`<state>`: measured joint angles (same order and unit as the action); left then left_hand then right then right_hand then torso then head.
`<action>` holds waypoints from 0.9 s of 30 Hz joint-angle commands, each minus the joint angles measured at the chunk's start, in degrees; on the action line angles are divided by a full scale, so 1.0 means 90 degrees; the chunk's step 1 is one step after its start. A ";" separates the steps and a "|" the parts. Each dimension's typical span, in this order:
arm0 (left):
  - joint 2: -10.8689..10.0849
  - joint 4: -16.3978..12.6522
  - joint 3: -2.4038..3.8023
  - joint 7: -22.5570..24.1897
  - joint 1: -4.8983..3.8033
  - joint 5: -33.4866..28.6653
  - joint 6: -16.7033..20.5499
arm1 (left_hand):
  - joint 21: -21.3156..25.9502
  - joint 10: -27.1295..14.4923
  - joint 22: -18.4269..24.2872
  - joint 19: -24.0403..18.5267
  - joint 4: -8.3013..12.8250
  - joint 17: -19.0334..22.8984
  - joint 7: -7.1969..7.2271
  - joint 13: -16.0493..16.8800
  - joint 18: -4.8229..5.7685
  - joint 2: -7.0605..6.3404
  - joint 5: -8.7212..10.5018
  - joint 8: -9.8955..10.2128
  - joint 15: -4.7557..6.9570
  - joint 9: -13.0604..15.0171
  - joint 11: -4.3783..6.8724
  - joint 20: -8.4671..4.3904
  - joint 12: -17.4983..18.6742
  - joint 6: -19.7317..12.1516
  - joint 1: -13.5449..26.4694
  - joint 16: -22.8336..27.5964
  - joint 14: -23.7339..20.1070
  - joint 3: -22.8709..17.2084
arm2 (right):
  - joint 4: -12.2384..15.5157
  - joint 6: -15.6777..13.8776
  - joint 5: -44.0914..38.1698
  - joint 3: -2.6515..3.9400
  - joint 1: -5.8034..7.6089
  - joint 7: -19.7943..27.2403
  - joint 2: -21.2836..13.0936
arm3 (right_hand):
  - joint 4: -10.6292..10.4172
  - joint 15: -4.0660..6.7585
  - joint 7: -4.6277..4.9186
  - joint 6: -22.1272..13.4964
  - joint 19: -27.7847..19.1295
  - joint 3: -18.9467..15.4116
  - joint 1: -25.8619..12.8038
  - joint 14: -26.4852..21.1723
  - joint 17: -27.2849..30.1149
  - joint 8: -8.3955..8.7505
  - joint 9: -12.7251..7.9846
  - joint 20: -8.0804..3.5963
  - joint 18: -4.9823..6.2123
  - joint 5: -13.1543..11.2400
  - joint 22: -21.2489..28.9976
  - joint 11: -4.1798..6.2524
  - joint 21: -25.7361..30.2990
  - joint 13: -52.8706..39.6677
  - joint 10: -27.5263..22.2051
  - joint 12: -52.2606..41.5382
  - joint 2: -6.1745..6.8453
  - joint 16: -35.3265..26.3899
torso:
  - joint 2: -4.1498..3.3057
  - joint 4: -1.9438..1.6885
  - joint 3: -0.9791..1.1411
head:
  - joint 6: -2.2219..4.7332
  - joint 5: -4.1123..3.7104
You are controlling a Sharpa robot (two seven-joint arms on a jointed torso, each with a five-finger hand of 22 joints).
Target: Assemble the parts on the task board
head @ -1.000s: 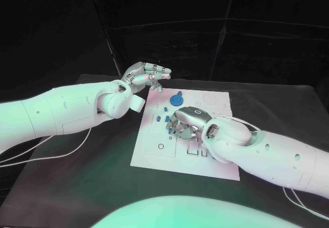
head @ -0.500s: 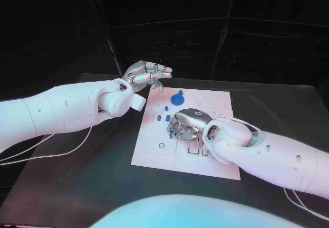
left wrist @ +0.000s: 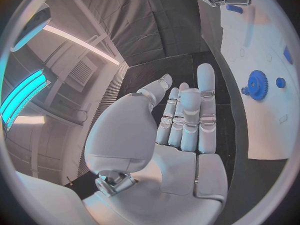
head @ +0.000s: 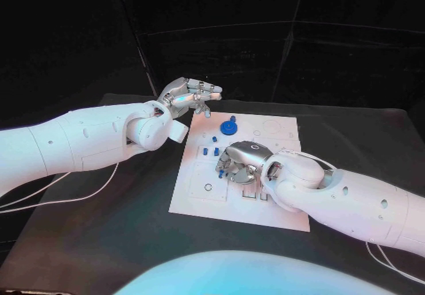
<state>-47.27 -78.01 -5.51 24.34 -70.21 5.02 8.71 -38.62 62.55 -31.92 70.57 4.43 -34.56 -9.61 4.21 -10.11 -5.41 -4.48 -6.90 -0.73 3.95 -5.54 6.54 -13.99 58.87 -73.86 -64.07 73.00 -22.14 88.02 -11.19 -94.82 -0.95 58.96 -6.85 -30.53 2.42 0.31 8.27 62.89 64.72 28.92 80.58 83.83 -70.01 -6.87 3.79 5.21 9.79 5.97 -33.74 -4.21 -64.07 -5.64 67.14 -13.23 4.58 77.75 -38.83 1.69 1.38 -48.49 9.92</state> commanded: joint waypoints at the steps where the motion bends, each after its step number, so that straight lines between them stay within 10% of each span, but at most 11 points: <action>1: 0.0007 -0.0001 0.0004 0.0018 -0.0012 -0.0025 -0.0079 | 0.0026 -0.0024 0.0011 -0.0042 0.0015 0.0006 -0.0051 0.0005 -0.0035 0.0068 0.0014 -0.0026 -0.0011 -0.0010 -0.0037 -0.0016 -0.0037 -0.0011 -0.0004 0.0034 -0.0048 0.0005 | -0.0008 0.0103 -0.0053 -0.0001 0.0006 0.0024 0.0011 | -0.0002 0.0025 0.0041 0.0014 0.0012 0.0026 -0.0073 0.0294 -0.0002 0.0005 0.0009 0.0016 -0.0018 0.0001 0.0007 -0.0009 -0.0007 0.0006 -0.0015 0.0032 0.0012 0.0029 | 0.0001 -0.0001 0.0001 | -0.0004 0.0004; 20: 0.0017 0.0002 0.0004 -0.0002 -0.0012 -0.0025 -0.0097 | 0.0037 -0.0035 0.0017 -0.0045 0.0010 0.0022 -0.0054 0.0005 -0.0034 0.0072 0.0014 -0.0030 -0.0017 -0.0010 -0.0041 -0.0011 -0.0047 -0.0019 0.0004 0.0038 -0.0058 0.0012 | -0.0064 0.0341 -0.0104 -0.0013 0.0000 -0.0038 0.0065 | -0.0011 0.0020 0.0043 0.0008 0.0000 0.0017 -0.0105 0.0289 0.0015 0.0015 0.0010 0.0022 -0.0015 -0.0018 0.0028 -0.0013 0.0006 0.0012 -0.0023 0.0041 0.0006 0.0021 | -0.0002 -0.0007 0.0001 | -0.0027 0.0003; 27: 0.0014 -0.0008 0.0004 -0.0001 -0.0014 -0.0025 -0.0114 | 0.0037 -0.0035 0.0017 -0.0045 0.0010 0.0022 -0.0054 0.0005 -0.0034 0.0072 0.0014 -0.0030 -0.0017 -0.0010 -0.0041 -0.0011 -0.0047 -0.0019 0.0004 0.0038 -0.0058 0.0012 | -0.0080 0.0488 -0.0215 -0.0166 -0.0001 -0.0244 0.0059 | -0.0044 0.0008 0.0050 -0.0021 -0.0029 -0.0029 -0.0196 0.0282 0.0038 0.0045 0.0008 0.0035 -0.0007 -0.0088 0.0083 -0.0025 0.0041 0.0029 -0.0055 0.0070 0.0019 0.0011 | 0.0000 -0.0004 -0.0006 | -0.0032 -0.0003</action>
<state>-47.17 -78.00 -5.51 24.15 -70.23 5.01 8.50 -38.62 62.35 -31.81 70.57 4.43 -34.42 -9.83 4.21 -10.11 -5.41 -4.48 -6.90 -0.94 3.95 -5.75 6.54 -14.21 58.65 -73.86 -64.07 72.79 -22.14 87.60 -9.43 -95.74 -2.02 59.22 -7.46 -29.87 2.25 0.31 8.51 62.74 64.69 28.76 79.21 83.83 -69.72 -6.59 3.83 5.24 9.80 5.51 -33.01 -4.41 -64.02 -5.45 66.93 -12.92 4.87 77.75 -38.84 1.65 1.38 -48.78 9.95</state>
